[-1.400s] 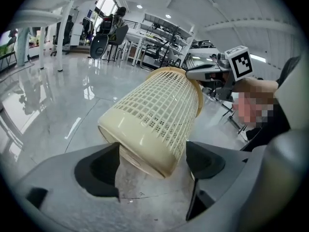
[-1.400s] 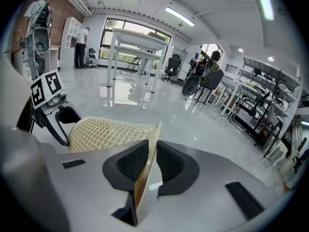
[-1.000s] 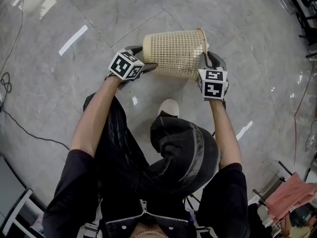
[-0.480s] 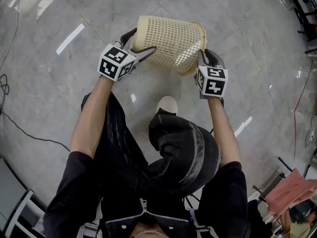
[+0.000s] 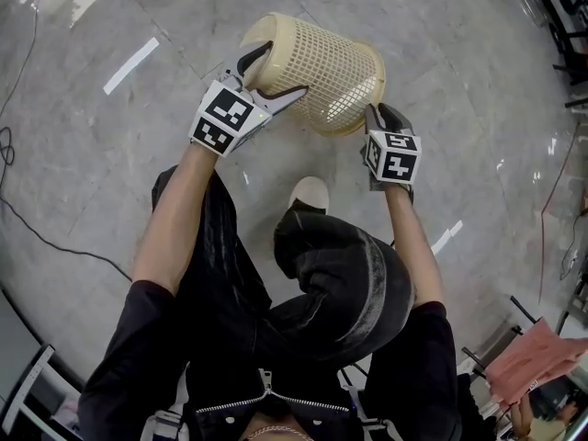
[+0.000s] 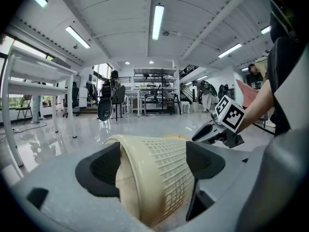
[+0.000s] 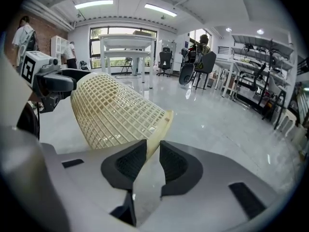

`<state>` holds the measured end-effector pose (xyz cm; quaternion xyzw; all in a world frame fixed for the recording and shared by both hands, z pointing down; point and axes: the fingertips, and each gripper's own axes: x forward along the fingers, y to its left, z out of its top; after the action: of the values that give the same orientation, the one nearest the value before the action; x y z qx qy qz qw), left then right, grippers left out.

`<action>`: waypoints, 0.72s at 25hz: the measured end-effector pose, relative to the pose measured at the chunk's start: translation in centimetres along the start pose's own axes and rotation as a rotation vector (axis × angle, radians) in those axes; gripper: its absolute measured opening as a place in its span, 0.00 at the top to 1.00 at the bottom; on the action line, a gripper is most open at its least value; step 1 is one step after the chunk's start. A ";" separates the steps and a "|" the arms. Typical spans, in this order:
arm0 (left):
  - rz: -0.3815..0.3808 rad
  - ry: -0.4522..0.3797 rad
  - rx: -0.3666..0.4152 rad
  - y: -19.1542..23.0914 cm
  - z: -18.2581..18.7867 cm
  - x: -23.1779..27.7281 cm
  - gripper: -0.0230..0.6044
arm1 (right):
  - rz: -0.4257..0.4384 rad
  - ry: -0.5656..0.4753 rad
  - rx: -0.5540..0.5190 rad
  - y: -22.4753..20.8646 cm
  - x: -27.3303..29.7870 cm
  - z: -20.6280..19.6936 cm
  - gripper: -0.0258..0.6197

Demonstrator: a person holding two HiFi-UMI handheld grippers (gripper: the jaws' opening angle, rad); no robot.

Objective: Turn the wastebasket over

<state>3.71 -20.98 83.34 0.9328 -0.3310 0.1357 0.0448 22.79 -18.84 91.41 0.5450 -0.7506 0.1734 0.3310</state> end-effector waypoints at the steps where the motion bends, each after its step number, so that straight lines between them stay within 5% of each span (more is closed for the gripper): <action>1: -0.006 0.000 0.008 -0.3 0.2 0.1 0.30 | 0.006 0.007 0.000 -0.1 -0.1 -0.3 0.85; 6: -0.039 0.002 0.085 -2.1 0.8 0.8 0.30 | -0.002 0.066 -0.042 -0.8 -0.5 -1.7 0.83; 10: -0.075 0.009 0.132 -4.2 1.2 2.0 0.30 | -0.034 -0.033 -0.067 -2.0 -3.0 2.0 0.79; 14: -0.104 0.002 0.165 -6.0 1.6 2.8 0.30 | 0.178 -0.148 0.050 2.3 -3.6 11.2 0.61; 18: -0.133 -0.013 0.175 -7.6 1.9 3.3 0.30 | 0.299 -0.103 0.137 6.5 0.0 16.5 0.57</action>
<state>11.36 -17.37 82.48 0.9538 -0.2555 0.1548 -0.0303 11.70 -26.83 80.14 0.4566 -0.8257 0.2432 0.2248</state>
